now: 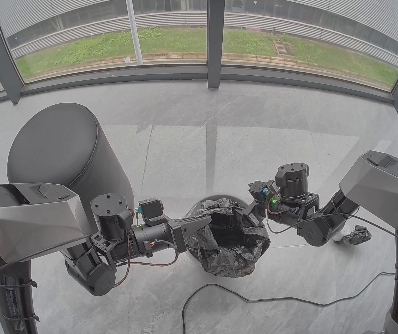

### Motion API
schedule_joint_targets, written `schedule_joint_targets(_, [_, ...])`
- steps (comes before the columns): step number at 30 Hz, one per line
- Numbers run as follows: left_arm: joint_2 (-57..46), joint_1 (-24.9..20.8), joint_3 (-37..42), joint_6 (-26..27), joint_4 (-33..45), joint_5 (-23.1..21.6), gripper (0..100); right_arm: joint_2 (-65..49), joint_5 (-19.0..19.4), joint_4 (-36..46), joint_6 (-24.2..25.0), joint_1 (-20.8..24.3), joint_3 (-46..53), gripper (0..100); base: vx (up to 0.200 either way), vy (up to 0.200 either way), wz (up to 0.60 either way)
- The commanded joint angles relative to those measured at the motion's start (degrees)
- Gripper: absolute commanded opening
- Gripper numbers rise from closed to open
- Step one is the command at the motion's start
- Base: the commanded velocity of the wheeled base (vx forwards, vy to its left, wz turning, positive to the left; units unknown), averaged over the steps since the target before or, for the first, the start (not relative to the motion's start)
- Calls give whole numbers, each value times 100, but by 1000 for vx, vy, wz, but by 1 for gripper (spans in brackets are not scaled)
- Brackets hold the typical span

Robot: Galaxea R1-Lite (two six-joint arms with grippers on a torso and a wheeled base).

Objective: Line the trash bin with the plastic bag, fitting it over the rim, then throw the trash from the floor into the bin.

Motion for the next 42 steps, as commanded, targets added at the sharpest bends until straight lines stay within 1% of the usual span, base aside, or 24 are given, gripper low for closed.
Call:
schedule_joint_targets(1, [-3, 13, -2, -3, -4, 11, 0, 18, 28, -6, -82, -62, -12, 0, 0, 0, 0])
schedule_joint_targets(5, [278, 137, -2, 32, -4, 28, 0, -61, 107, -33, -460, -264, -143, 0, 0, 0, 0])
schedule_joint_targets(7, [454, 198, -46, 155, -4, 55, 0, -96, 107, -33, -539, -308, -249, 0, 0, 0, 0])
schedule_joint_targets(9, [594, 198, -125, 243, -4, 55, 0, -96, 116, -33, -539, -326, -302, 0, 0, 0, 0])
schedule_joint_targets(15, [893, 172, -494, 252, 5, 55, 0, 45, 204, -33, -548, -273, -425, 0, 0, 0, 0])
schedule_joint_targets(19, [1051, 304, -564, 261, 5, 63, 0, 300, 204, -24, -539, -203, -688, 0, 0, 0, 0])
schedule_joint_targets(20, [1104, 479, -564, 296, 5, 63, 0, 449, 204, -24, -548, -194, -820, 0, 0, 0, 0])
schedule_joint_targets(24, [1148, 769, -591, 331, 14, 55, 0, 546, 204, -24, -539, -167, -1005, 0, 0, 0, 0])
schedule_joint_targets(25, [1148, 769, -591, 331, 14, 55, 0, 546, 204, -24, -539, -167, -1005, 0, 0, 0, 0])
schedule_joint_targets(27, [1183, 954, -652, 331, 23, 55, 0, 519, 213, -24, -539, -62, -1031, 0, 0, 0, 0])
schedule_joint_targets(30, [1209, 1059, -714, 331, 67, 55, 0, 467, 213, -24, -539, -53, -1031, 0, 0, 0, 0])
schedule_joint_targets(35, [1271, 1051, -1013, 331, 225, 55, 0, 370, 213, -24, -539, -62, -1005, 0, 0, 0, 0])
schedule_joint_targets(36, [1324, 1033, -1188, 331, 366, 55, 0, 361, 213, -24, -539, -62, -1005, 0, 0, 0, 0])
schedule_joint_targets(40, [1359, 1024, -1338, 331, 524, 63, 0, 361, 213, -24, -530, -53, -996, 0, 0, 0, 0])
schedule_joint_targets(41, [1376, 1042, -1364, 331, 550, 63, 100, 370, 213, -6, -512, -62, -996, 0, 0, 0, 0])
schedule_joint_targets(42, [1394, 1059, -1364, 331, 568, 72, 100, 379, 213, -6, -512, -62, -996, 0, 0, 0, 0])
